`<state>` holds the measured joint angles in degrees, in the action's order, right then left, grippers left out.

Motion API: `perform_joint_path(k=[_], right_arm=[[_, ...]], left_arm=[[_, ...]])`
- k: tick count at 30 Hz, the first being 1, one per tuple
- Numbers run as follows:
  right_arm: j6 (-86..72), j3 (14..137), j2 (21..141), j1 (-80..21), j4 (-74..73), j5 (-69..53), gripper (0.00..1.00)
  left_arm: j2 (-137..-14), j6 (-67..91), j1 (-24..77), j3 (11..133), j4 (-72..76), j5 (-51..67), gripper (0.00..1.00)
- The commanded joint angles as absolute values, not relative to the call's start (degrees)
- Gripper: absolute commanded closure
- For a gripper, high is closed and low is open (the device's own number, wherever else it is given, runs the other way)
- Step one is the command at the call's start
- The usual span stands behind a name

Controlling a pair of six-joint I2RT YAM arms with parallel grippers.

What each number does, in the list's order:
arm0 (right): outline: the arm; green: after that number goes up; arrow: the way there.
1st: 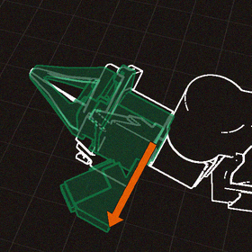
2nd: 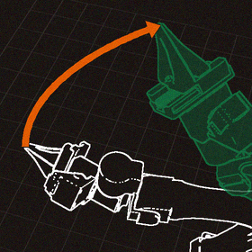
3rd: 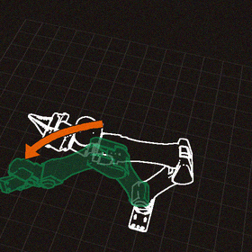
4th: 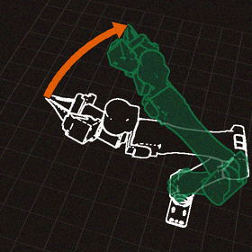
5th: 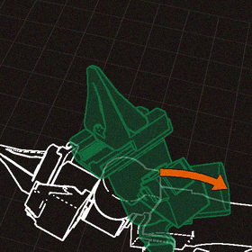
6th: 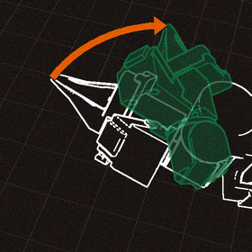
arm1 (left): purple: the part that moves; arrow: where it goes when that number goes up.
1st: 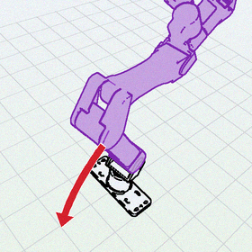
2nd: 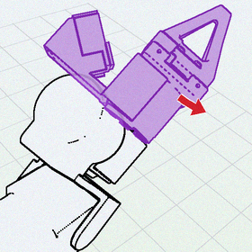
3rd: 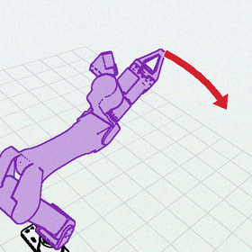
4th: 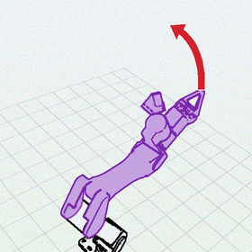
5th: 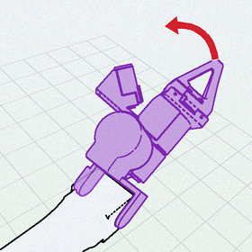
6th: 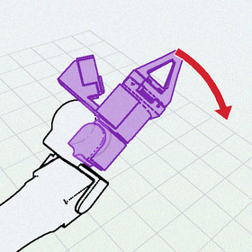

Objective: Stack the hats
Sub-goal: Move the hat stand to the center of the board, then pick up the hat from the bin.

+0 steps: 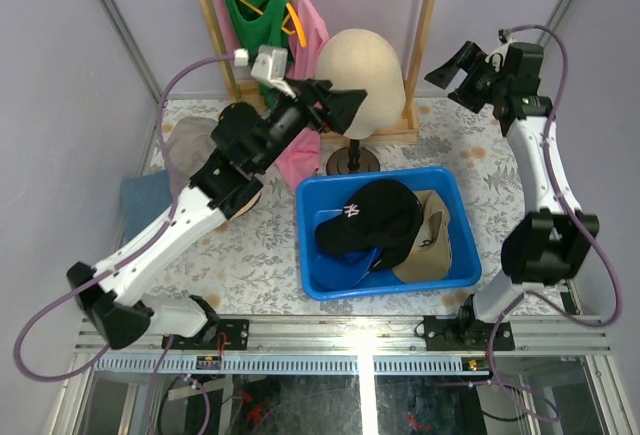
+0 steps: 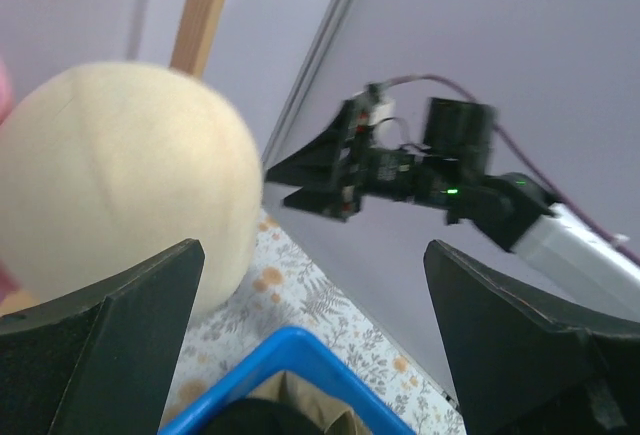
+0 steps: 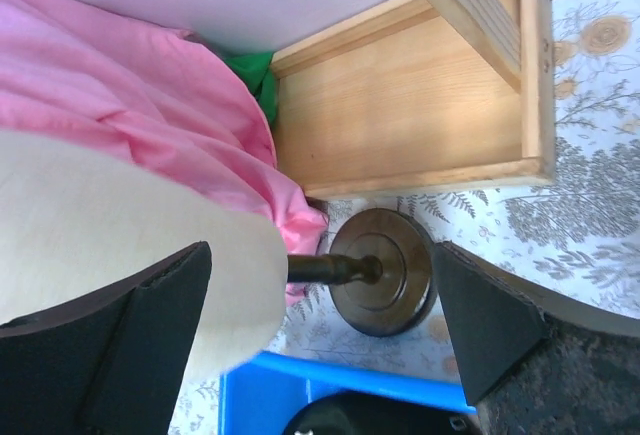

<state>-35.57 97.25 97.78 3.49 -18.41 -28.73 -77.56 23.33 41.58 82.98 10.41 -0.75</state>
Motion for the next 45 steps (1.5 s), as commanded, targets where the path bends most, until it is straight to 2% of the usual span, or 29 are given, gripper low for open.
perform_joint_path(k=[1,7,12,17,26,36,39,45], right_arm=[[-32.15,88.20,84.65,3.26,-11.65,-22.47,0.00],[-29.27,74.69,69.39,-1.24,-13.50,-14.98,0.00],[-27.16,66.62,59.99,-6.40,-20.50,-9.09,0.00],[-25.56,59.76,54.02,-13.29,-27.05,-4.21,0.06],[-25.31,51.14,49.43,-18.42,-32.17,-2.16,0.15],[-25.13,48.22,55.01,-21.73,-27.91,-1.61,0.21],[-24.58,48.36,57.90,-21.78,-26.55,-2.26,0.30],[-22.89,50.87,60.08,-21.73,-26.56,-0.63,0.59]], left_arm=[[-70.27,26.97,42.68,72.53,11.66,-7.42,0.08],[-60.76,30.33,47.81,59.16,5.77,-10.97,0.09],[-56.51,31.80,49.67,53.94,1.61,-12.33,0.09],[-55.32,32.77,50.31,51.46,0.59,-11.72,0.10],[-57.83,32.39,51.57,50.62,0.35,-10.77,0.11],[-60.64,32.19,51.91,50.14,0.72,-9.83,0.11],[-61.16,32.04,52.00,50.11,0.75,-9.58,0.11],[-61.65,31.64,51.98,49.77,0.49,-9.51,0.11]])
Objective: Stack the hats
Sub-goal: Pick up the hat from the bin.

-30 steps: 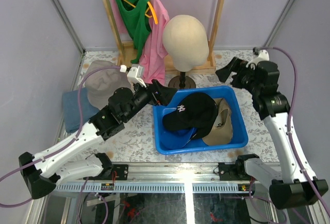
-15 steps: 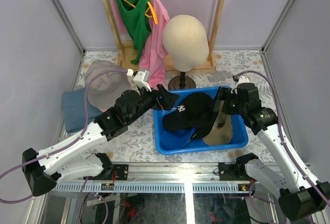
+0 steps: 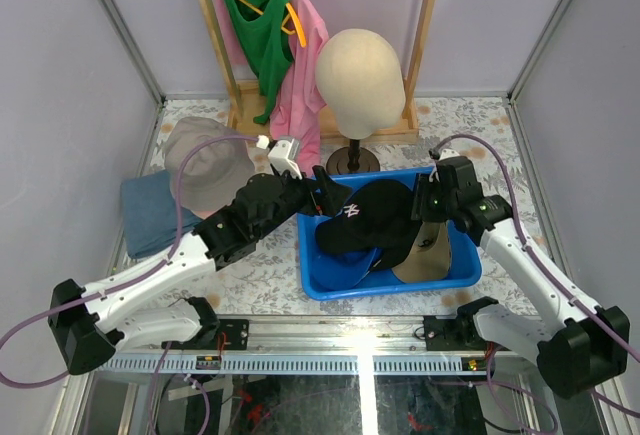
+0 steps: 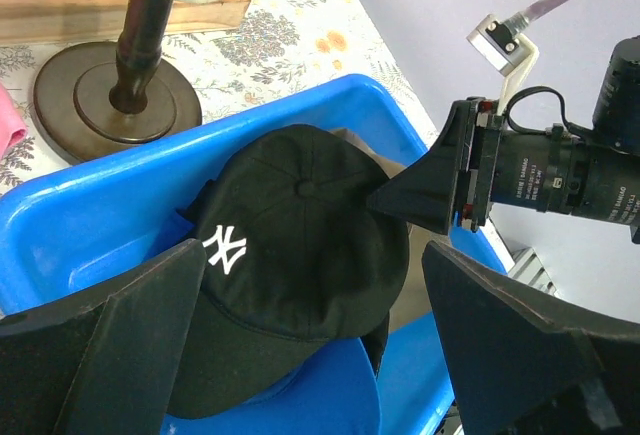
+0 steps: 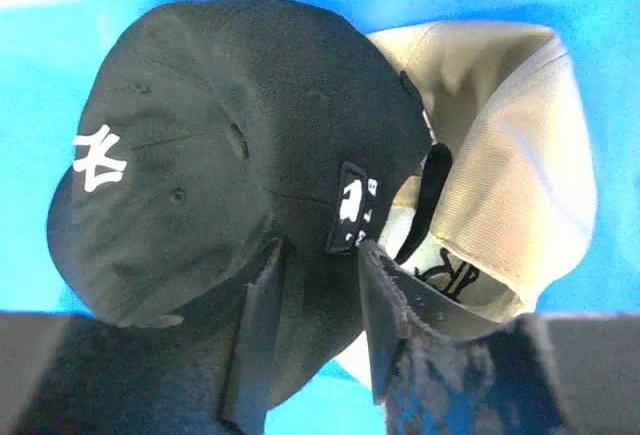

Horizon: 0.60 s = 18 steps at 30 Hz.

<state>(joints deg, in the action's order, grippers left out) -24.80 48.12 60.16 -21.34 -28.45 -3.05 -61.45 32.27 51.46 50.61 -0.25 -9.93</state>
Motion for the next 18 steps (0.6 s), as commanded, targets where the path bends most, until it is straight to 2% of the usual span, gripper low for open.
perform_joint_path(k=[1,5,7,10,18], right_arm=[[-22.45,51.89,59.72,-21.77,-27.01,-0.50,0.63],[-21.02,56.17,58.06,-21.73,-29.43,-0.64,0.88],[-20.46,58.33,57.75,-21.75,-30.54,-1.94,0.95],[-19.42,61.64,57.66,-21.73,-32.53,-4.88,0.99],[-16.70,70.47,57.57,-21.75,-35.99,-14.85,1.00]], left_arm=[[-61.64,31.64,51.96,49.71,0.50,-9.62,0.11],[-61.66,31.73,51.98,49.77,0.64,-9.64,0.11],[-61.75,31.81,51.95,49.75,0.87,-9.46,0.11],[-62.06,32.07,51.99,50.19,1.19,-9.03,0.10],[-62.53,32.12,51.88,53.53,-0.06,-9.20,0.06]])
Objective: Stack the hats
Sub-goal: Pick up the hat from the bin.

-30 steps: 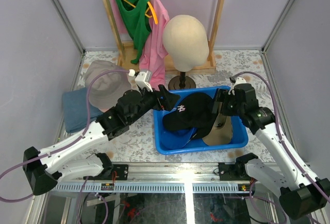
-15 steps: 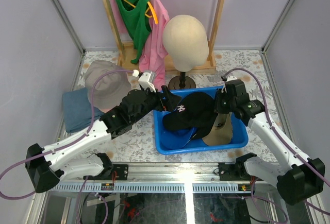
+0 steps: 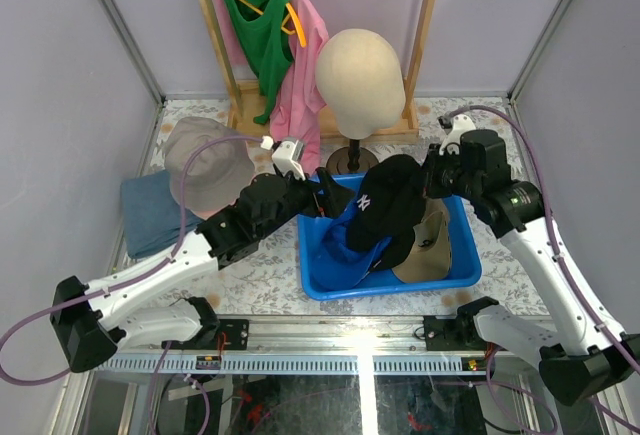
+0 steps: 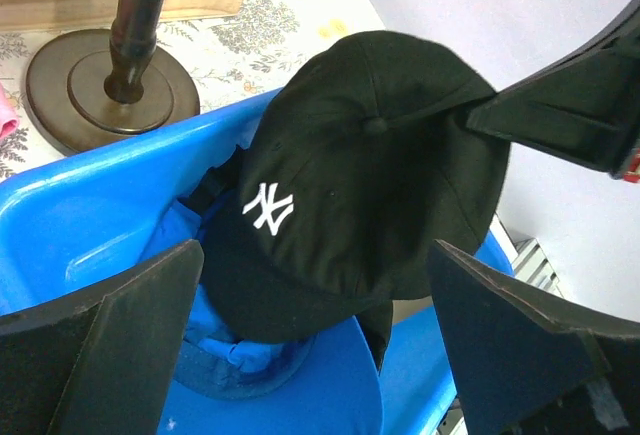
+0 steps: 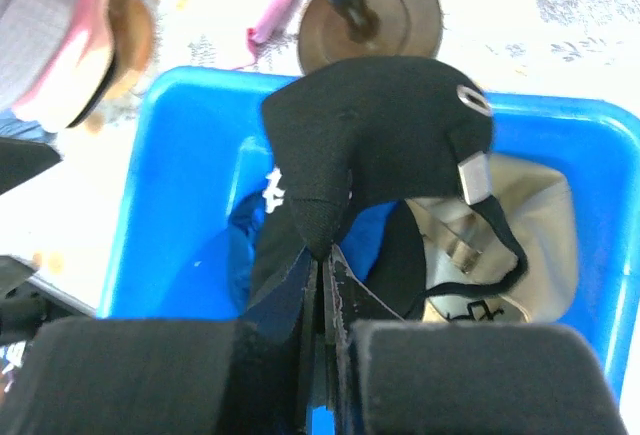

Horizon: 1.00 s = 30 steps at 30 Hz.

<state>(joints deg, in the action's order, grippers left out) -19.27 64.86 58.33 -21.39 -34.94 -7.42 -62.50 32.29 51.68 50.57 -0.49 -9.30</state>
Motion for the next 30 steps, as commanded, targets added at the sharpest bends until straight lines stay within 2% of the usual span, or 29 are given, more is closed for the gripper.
perform_joint_path(k=[1,4,12,18,21,26,30], right_arm=[[-16.39,71.44,57.67,-21.78,-36.14,-16.59,1.00],[-15.35,74.78,57.91,-21.79,-37.61,-21.10,1.00],[-11.06,84.25,59.46,-21.78,-42.82,-31.48,1.00],[-10.44,90.38,61.43,-21.78,-44.47,-39.35,1.00],[-10.30,93.61,62.80,-21.77,-44.93,-43.56,1.00],[-11.40,99.02,65.30,-21.72,-43.94,-49.17,1.00],[-14.47,100.90,66.34,-21.73,-38.77,-53.28,1.00]], left_arm=[[-62.44,32.09,51.80,54.10,-0.41,-9.30,0.05],[-61.59,31.33,51.34,55.53,-0.92,-9.12,0.00],[-60.00,29.03,46.08,60.85,-2.30,1.71,0.00],[-59.53,29.78,36.70,65.71,-3.40,14.96,0.00],[-60.92,31.87,31.16,67.91,-2.09,26.15,0.00],[-66.01,42.98,24.53,69.01,9.58,44.79,0.00],[-69.48,53.68,23.37,68.98,22.70,53.20,0.00]])
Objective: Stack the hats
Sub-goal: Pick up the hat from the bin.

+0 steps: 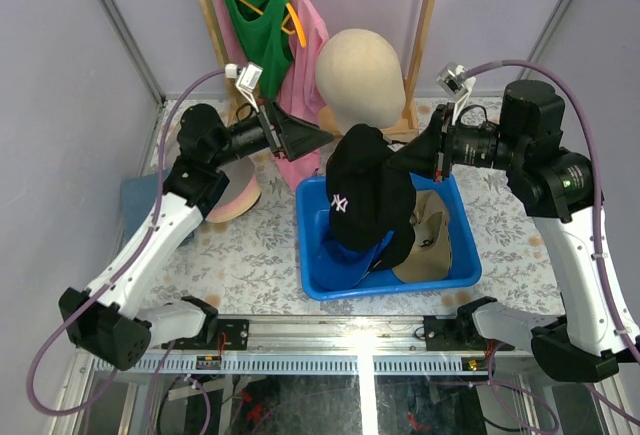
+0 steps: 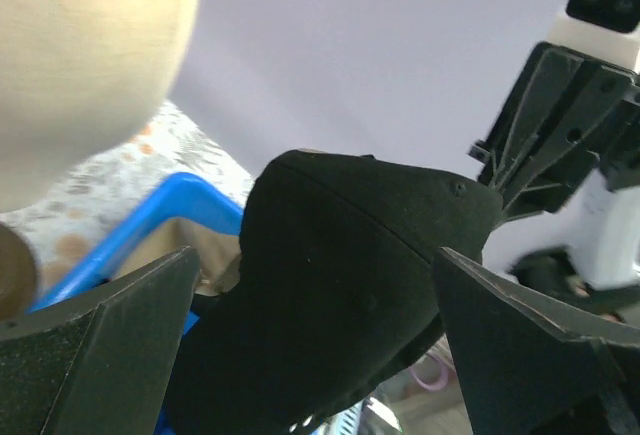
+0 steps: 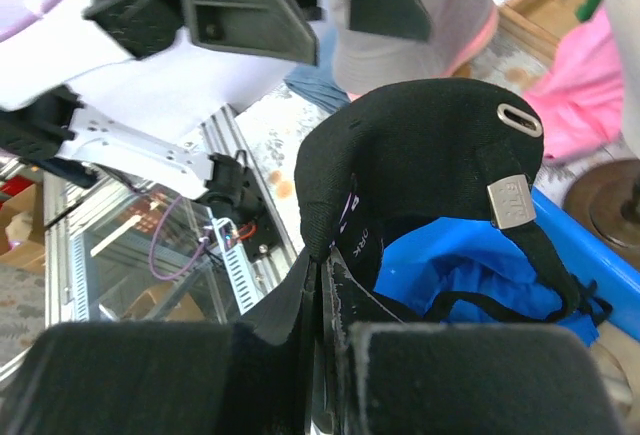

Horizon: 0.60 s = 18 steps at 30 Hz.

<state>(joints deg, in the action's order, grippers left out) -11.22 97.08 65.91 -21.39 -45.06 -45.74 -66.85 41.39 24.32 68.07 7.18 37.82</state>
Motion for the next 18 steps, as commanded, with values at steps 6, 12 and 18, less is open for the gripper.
perform_joint_path(k=[6,12,18], right_arm=[[-17.26,106.51,70.65,-21.74,-33.80,-59.43,1.00],[-21.75,106.63,72.81,-21.77,-27.59,-63.56,1.00],[-28.66,104.11,73.35,-21.79,-18.22,-67.19,1.00]], left_arm=[[-73.85,73.20,21.32,67.37,47.56,58.82,0.00],[-77.65,93.04,18.46,64.54,72.60,58.61,0.00],[-81.77,105.04,18.24,66.57,85.49,59.54,0.00]])
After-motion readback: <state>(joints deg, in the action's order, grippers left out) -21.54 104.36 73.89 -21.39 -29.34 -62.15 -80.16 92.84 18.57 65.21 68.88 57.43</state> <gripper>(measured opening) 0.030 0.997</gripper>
